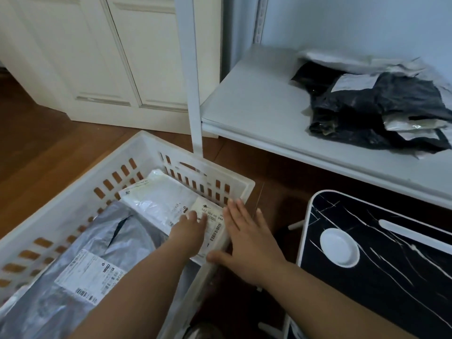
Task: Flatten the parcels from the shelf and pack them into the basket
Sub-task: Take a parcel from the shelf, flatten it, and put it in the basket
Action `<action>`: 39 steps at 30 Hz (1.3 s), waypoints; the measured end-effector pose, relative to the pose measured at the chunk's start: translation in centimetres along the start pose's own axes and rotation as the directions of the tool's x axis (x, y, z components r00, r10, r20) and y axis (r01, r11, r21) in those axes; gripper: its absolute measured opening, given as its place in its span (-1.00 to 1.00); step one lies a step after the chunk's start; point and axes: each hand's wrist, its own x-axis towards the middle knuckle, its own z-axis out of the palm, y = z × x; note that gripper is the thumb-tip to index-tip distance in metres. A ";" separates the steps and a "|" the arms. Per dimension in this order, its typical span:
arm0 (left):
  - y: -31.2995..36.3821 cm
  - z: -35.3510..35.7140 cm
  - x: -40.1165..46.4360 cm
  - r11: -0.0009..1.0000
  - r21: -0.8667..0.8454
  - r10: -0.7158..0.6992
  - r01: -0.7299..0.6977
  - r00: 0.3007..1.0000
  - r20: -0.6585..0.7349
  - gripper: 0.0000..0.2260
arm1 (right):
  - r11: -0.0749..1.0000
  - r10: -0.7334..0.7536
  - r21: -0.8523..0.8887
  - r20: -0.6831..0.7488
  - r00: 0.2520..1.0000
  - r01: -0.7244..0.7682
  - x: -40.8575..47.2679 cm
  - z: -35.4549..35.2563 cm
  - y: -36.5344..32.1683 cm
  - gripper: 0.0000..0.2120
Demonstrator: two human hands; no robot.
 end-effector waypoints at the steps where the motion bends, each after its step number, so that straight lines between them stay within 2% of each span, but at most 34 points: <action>1: 0.3 -0.1 0.1 1.000 -0.018 -0.001 0.002 0.999 0.040 -0.24 | 1.000 0.000 0.008 -0.001 1.000 0.000 0.0 0.0 0.0 -0.07; 4: 0.3 -1.1 0.3 0.994 -0.108 0.001 0.018 0.984 0.176 -0.14 | 1.000 0.001 0.023 -0.002 1.000 -0.001 0.1 -0.1 0.0 -0.06; 7: 0.0 -2.9 0.5 0.995 -0.099 -0.013 0.030 0.986 0.167 -0.31 | 1.000 0.007 0.022 0.023 1.000 -0.008 0.3 -0.3 -0.2 -0.04; 9: 0.1 -4.3 0.0 0.996 -0.080 -0.041 0.047 0.996 0.075 -0.48 | 0.999 0.003 0.039 0.060 0.998 -0.006 0.1 -0.8 -0.2 -0.04; 11: 0.7 -6.3 -0.6 0.989 -0.137 -0.058 0.050 0.997 -0.051 -0.57 | 1.000 -0.025 0.018 0.095 0.995 0.023 -0.4 -1.7 0.0 -0.07; 13: 1.8 -8.5 -1.5 0.966 -0.259 -0.085 0.027 0.973 -0.216 -0.64 | 1.000 -0.029 0.001 0.082 0.996 0.029 -1.2 -2.6 1.1 -0.11; 15: 3.3 -10.9 -2.9 0.939 -0.344 -0.114 -0.016 0.928 -0.355 -0.71 | 1.000 0.029 0.009 0.061 0.998 -0.030 -2.6 -3.3 2.8 -0.16; 18: 7.1 -14.0 -4.6 0.956 -0.252 0.010 -0.150 0.875 -0.484 -0.76 | 0.984 0.176 -0.017 0.036 0.984 -0.176 -6.3 -3.8 8.0 -0.20; 21: 11.2 -16.0 -6.3 0.947 -0.146 0.173 -0.286 0.836 -0.520 -0.74 | 0.951 0.307 -0.043 0.004 0.952 -0.307 -10.6 -4.3 13.4 -0.24; 23: 15.8 -17.9 -7.6 0.919 -0.104 0.257 -0.381 0.775 -0.577 -0.71 | 0.899 0.437 -0.004 -0.034 0.899 -0.437 -14.7 -5.4 17.7 -0.37; 25: 20.2 -19.6 -8.3 0.875 -0.074 0.336 -0.479 0.710 -0.619 -0.69 | 0.834 0.550 0.037 -0.139 0.824 -0.551 -18.0 -6.6 21.5 -0.52; 28: 26.5 -21.2 -8.4 0.818 -0.003 0.462 -0.575 0.661 -0.592 -0.63 | 0.764 0.628 0.088 -0.331 0.705 -0.639 -21.5 -8.1 26.3 -0.61; 31: 32.3 -22.2 -7.4 0.764 0.032 0.564 -0.644 0.643 -0.518 -0.59 | 0.734 0.642 0.107 -0.431 0.634 -0.671 -23.6 -9.9 30.6 -0.62; 34: 36.3 -23.1 -6.1 0.728 0.045 0.631 -0.684 0.644 -0.432 -0.57 | 0.711 0.666 0.112 -0.425 0.613 -0.694 -23.5 -11.8 34.2 -0.58; 36: 37.5 -23.2 -5.3 0.759 0.081 0.633 -0.646 0.703 -0.324 -0.55 | 0.701 0.692 0.152 -0.381 0.613 -0.697 -22.6 -13.1 36.0 -0.56; 39: 38.2 -22.5 -4.2 0.768 0.323 0.629 -0.553 0.745 -0.220 -0.61 | 0.713 0.696 0.206 -0.325 0.641 -0.670 -20.6 -13.9 38.0 -0.53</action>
